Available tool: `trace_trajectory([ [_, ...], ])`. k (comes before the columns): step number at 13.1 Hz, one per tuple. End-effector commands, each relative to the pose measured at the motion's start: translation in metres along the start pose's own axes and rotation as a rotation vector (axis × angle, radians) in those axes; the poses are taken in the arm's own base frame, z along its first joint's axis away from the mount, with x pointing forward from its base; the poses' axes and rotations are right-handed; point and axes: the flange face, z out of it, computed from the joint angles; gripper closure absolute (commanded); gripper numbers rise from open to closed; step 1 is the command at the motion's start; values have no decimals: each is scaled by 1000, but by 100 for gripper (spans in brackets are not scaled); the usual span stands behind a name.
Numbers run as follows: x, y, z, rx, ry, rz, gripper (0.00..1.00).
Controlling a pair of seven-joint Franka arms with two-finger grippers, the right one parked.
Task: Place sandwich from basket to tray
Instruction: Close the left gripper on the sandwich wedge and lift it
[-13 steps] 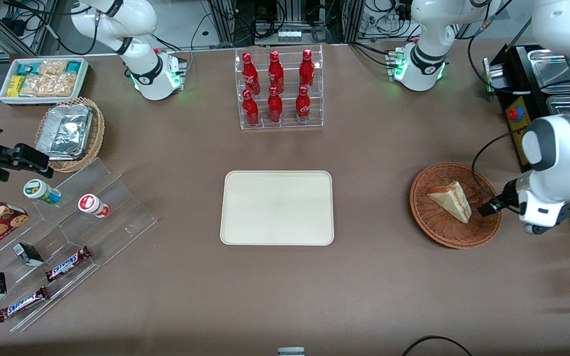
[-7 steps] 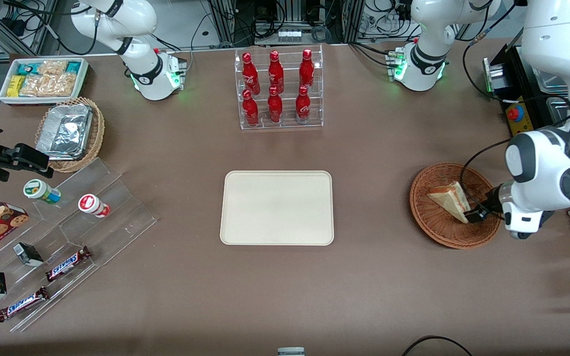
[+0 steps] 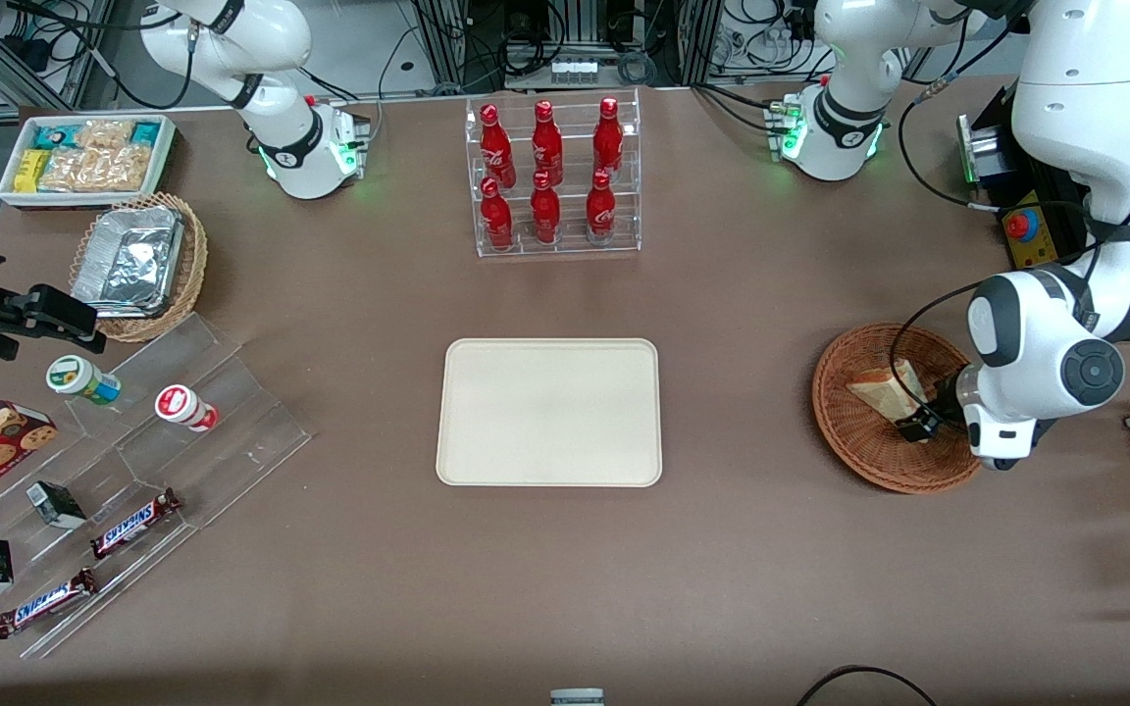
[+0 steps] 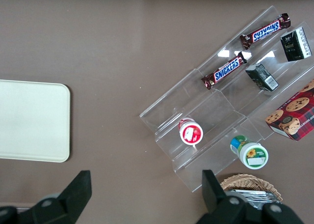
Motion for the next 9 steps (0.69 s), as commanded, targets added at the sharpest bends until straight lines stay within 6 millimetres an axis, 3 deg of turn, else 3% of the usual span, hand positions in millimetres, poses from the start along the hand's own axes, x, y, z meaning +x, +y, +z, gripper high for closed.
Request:
trace_trajectory([
  [1, -18, 9, 4, -1, -1, -6, 0],
  [3, -34, 23, 6, 13, -5, -12, 2],
  [4, -40, 25, 10, 24, -10, -3, 9],
  [6, -39, 19, 11, 33, -10, 11, 33],
  [9, -38, 14, 4, 45, -17, 36, 50],
])
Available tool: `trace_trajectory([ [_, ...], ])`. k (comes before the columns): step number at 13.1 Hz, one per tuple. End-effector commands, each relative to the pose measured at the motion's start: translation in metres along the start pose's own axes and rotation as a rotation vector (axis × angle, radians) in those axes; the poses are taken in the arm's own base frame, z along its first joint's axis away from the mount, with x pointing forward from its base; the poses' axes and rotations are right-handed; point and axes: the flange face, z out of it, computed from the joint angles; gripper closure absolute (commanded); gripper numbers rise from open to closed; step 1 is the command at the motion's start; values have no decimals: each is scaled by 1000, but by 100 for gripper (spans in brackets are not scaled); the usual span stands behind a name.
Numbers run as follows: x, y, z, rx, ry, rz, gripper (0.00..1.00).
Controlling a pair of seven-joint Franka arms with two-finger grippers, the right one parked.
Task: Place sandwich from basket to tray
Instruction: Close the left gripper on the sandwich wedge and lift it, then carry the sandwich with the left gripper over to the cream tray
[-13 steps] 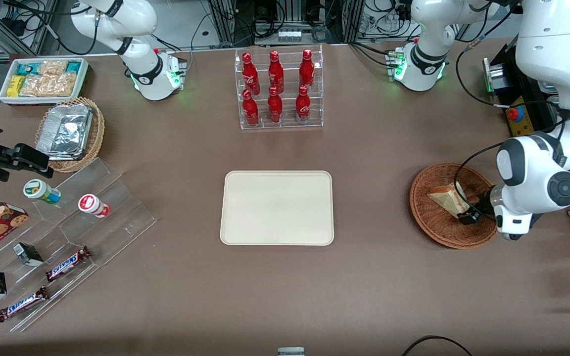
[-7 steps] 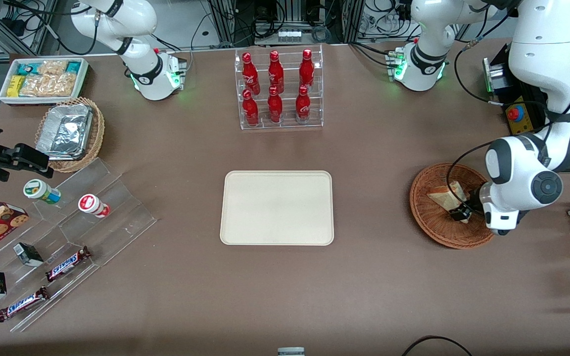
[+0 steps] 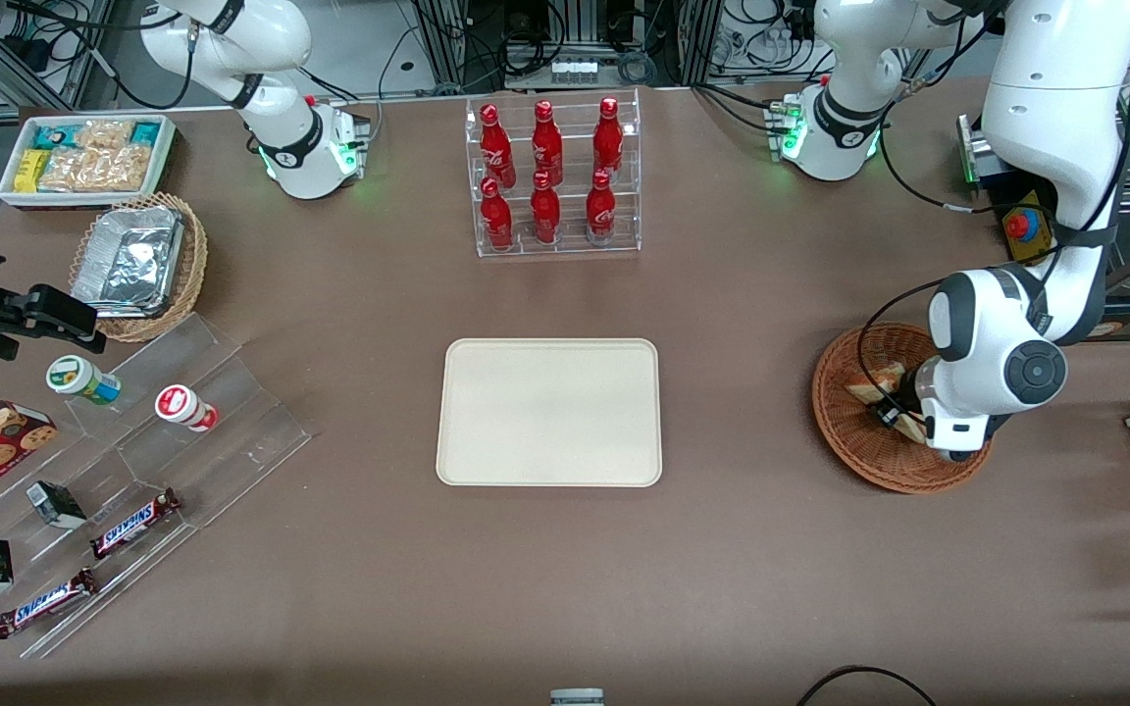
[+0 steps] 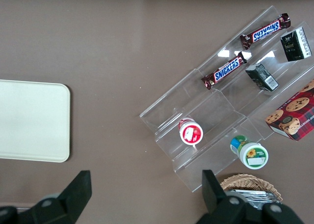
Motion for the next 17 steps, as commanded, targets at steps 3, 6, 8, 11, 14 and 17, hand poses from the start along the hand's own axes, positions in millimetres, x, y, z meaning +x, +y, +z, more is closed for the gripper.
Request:
trace_trajectory([
  [3, -6, -10, -41, 7, -8, 63, 58],
  [6, -9, 19, -101, 19, -19, 165, 57],
  [8, -24, 45, -130, 15, 2, 246, 58],
  [11, -75, 114, -136, 1, 35, 385, 58],
  [14, -120, 179, -124, 3, 49, 507, 57],
  [17, -170, 234, -98, -9, 29, 663, 57],
])
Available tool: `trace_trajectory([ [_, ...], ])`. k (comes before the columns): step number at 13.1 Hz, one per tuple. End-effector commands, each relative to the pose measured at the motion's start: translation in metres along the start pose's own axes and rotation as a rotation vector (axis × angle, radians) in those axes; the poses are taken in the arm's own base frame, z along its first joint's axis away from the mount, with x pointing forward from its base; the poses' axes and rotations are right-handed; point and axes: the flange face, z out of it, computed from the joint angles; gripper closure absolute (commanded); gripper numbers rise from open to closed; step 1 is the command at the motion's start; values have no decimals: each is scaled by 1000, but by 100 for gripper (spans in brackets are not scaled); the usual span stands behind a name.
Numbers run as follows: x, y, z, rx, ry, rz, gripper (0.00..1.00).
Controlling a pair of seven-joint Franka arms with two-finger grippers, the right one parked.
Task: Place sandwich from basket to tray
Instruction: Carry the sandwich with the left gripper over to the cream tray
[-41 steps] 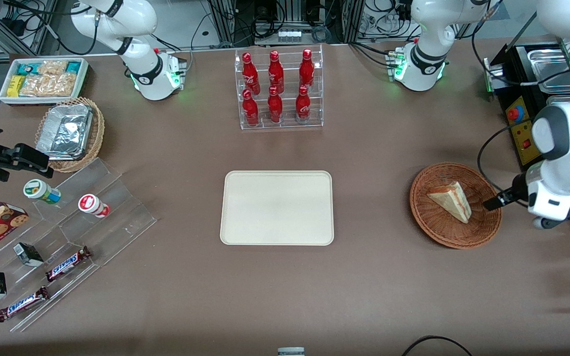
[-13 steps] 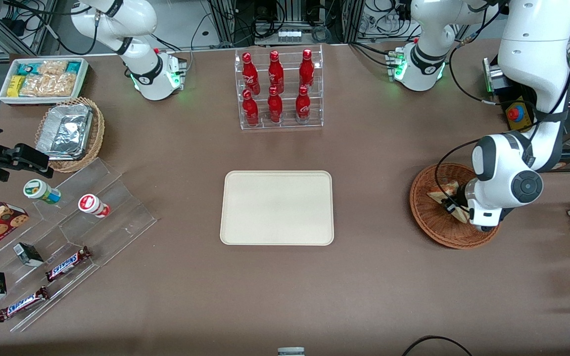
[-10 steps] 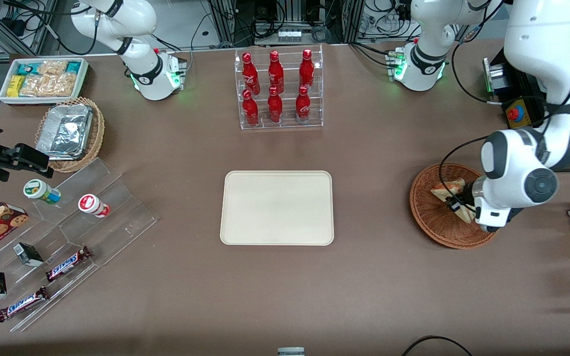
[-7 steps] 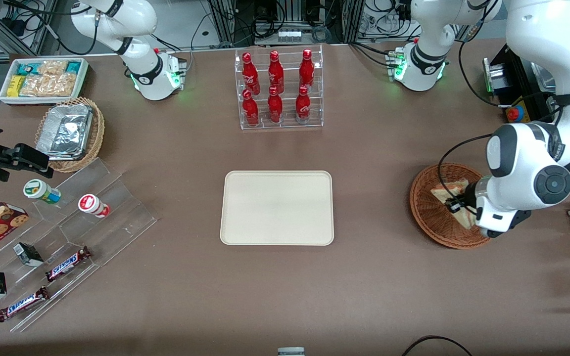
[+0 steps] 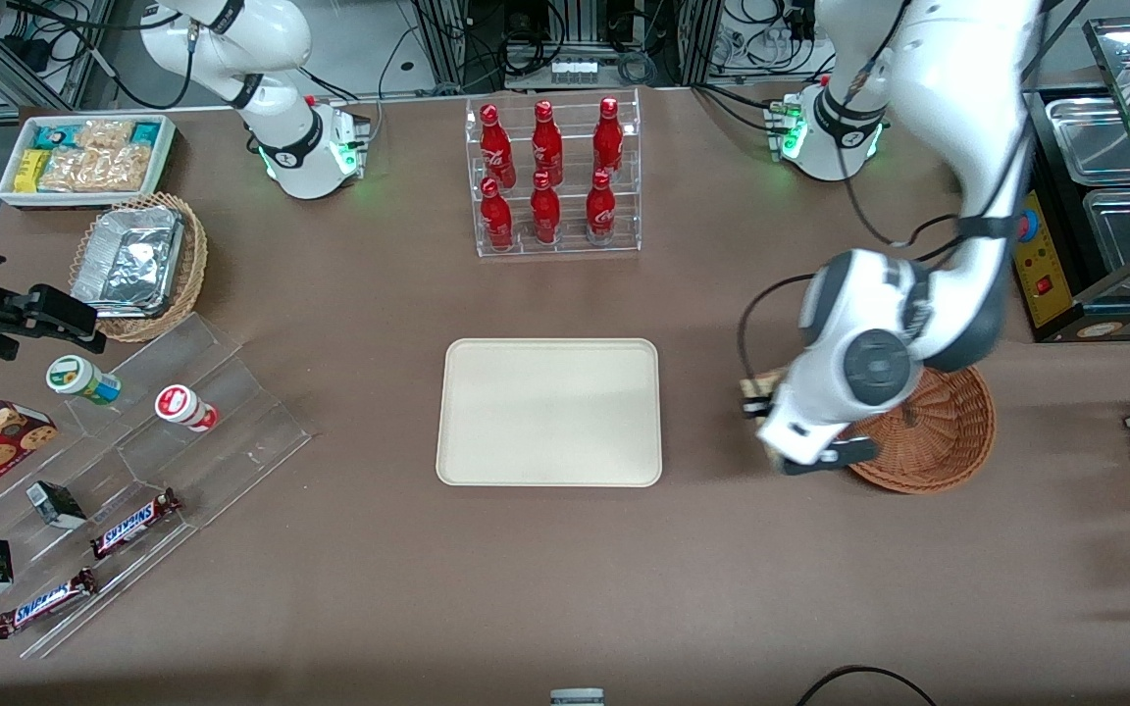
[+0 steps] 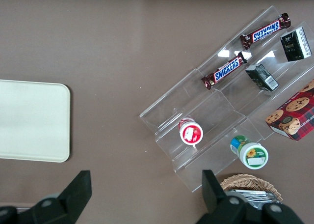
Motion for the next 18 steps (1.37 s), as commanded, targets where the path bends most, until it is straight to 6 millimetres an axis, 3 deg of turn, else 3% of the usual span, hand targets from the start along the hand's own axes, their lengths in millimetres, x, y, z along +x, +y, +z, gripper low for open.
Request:
trace_trajectory([
  [1, 2, 56, 16, -42, -18, 101, 56],
  [5, -23, 121, 47, -88, 5, 155, 55],
  [9, -33, 157, 82, -78, 7, 164, 55],
  [12, -44, 176, 101, -68, 6, 172, 55],
  [16, -44, 181, 115, -58, 9, 173, 55],
  [18, -41, 184, 118, -58, 16, 163, 45],
])
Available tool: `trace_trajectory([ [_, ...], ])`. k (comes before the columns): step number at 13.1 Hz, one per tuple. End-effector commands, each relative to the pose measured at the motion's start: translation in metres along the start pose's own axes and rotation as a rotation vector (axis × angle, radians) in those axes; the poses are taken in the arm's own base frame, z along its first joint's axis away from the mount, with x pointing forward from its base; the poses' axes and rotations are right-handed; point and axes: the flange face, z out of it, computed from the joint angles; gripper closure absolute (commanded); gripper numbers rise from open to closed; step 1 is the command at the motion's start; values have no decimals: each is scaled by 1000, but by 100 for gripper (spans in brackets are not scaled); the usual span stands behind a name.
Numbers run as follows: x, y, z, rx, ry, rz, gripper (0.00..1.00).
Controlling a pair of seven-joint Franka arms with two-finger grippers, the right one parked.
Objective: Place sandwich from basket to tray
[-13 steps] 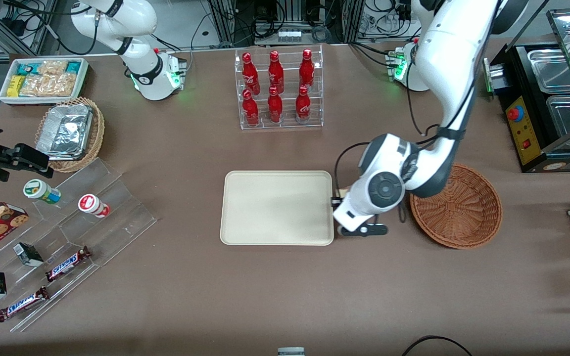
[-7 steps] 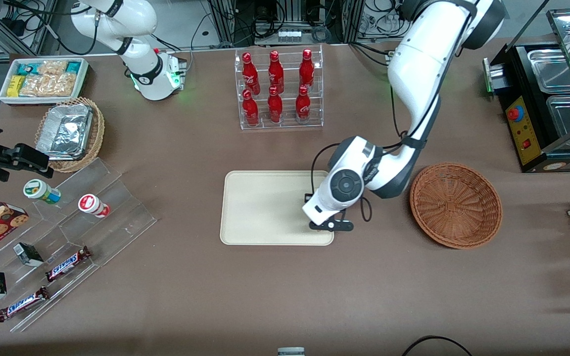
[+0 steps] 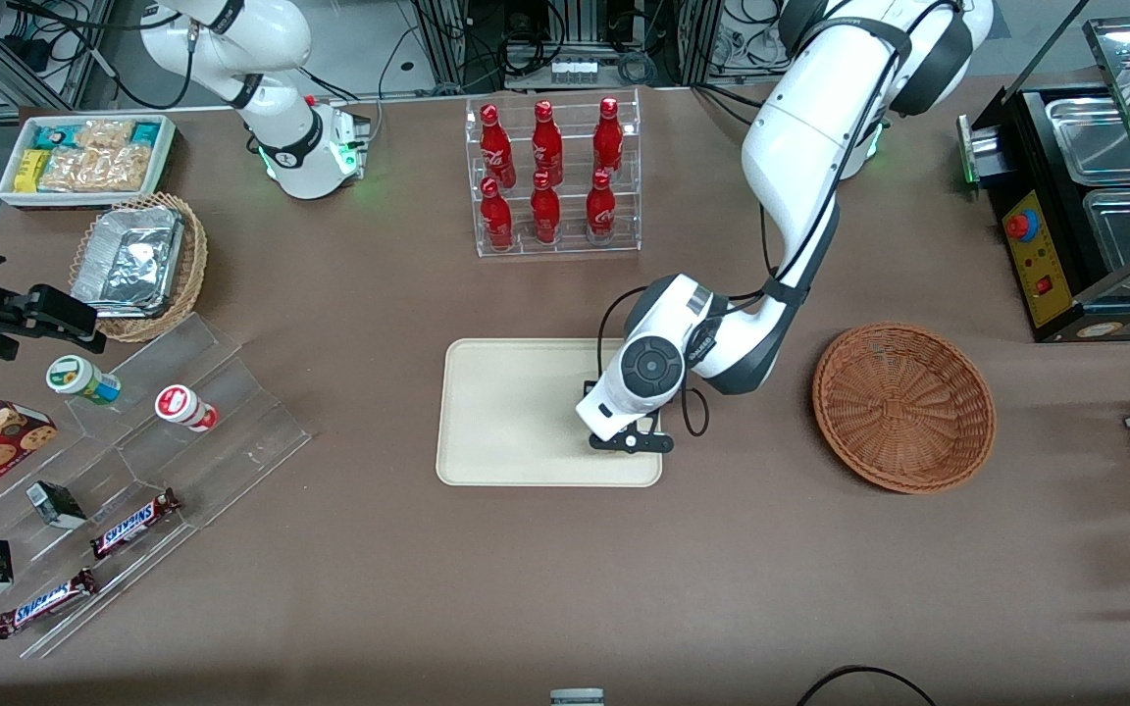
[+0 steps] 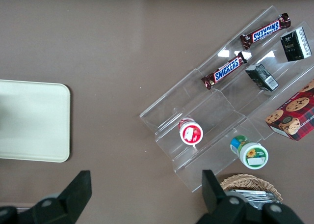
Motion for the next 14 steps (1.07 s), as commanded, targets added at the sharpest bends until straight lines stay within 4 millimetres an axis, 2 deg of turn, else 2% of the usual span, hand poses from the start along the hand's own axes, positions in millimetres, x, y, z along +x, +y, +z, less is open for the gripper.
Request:
trace_trajectory([
  [1, 7, 9, 1, 21, 36, -5, 40],
  [3, 9, 7, -5, 34, 52, 6, 19],
  [4, 8, 8, -13, 38, 65, 8, 4],
  [5, 5, 11, -33, 26, 84, -5, 0],
  [8, -10, 2, -115, 26, 114, -93, 0],
  [11, -14, -43, -191, 32, 128, -162, 0],
  [13, -15, -84, -240, 21, 142, -220, 0],
  [14, -15, -108, -257, 26, 132, -248, 0],
])
